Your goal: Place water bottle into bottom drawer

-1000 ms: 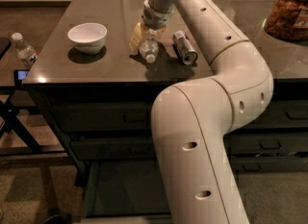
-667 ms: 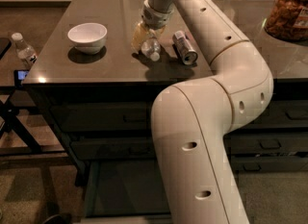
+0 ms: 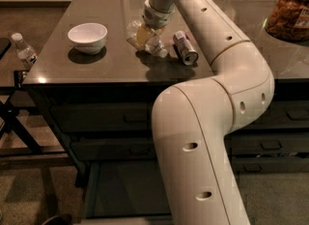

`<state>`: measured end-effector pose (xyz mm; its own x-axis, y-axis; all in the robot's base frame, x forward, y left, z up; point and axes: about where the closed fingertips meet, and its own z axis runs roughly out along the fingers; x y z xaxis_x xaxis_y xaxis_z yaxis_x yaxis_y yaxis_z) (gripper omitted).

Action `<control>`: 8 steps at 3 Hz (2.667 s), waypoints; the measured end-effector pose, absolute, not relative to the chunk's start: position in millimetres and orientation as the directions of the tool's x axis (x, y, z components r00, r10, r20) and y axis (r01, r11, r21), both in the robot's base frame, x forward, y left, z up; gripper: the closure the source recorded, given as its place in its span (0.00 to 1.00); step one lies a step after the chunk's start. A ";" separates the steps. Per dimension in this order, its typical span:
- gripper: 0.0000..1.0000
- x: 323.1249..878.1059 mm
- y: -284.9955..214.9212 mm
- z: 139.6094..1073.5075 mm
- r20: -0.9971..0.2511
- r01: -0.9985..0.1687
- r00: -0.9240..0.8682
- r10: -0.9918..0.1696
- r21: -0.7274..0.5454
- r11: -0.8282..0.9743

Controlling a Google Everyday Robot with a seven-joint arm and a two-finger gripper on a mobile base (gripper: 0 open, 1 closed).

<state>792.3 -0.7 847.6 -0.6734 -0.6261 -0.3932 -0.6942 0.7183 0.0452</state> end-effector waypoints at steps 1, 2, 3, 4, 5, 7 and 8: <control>1.00 792.3 -0.6 847.6 -0.393 -0.694 -0.673 -0.626 0.045 0.718; 1.00 792.5 2.4 855.1 -0.414 -0.707 -0.655 -0.632 0.038 0.707; 1.00 786.1 2.6 870.0 -0.441 -0.723 -0.631 -0.638 0.037 0.690; 1.00 775.1 -1.0 879.2 -0.462 -0.737 -0.615 -0.639 0.048 0.674; 1.00 754.1 -3.7 876.2 -0.471 -0.778 -0.577 -0.668 0.068 0.624; 1.00 729.5 -4.5 886.1 -0.479 -0.770 -0.587 -0.652 0.080 0.633; 1.00 694.2 -8.2 882.6 -0.472 -0.752 -0.615 -0.631 0.109 0.651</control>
Offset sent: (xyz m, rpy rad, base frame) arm -0.0081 0.0011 0.0236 0.0212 -0.0470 0.0342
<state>694.2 -8.2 882.6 -0.6152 -0.6314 -0.4721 -0.7516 0.6505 0.1093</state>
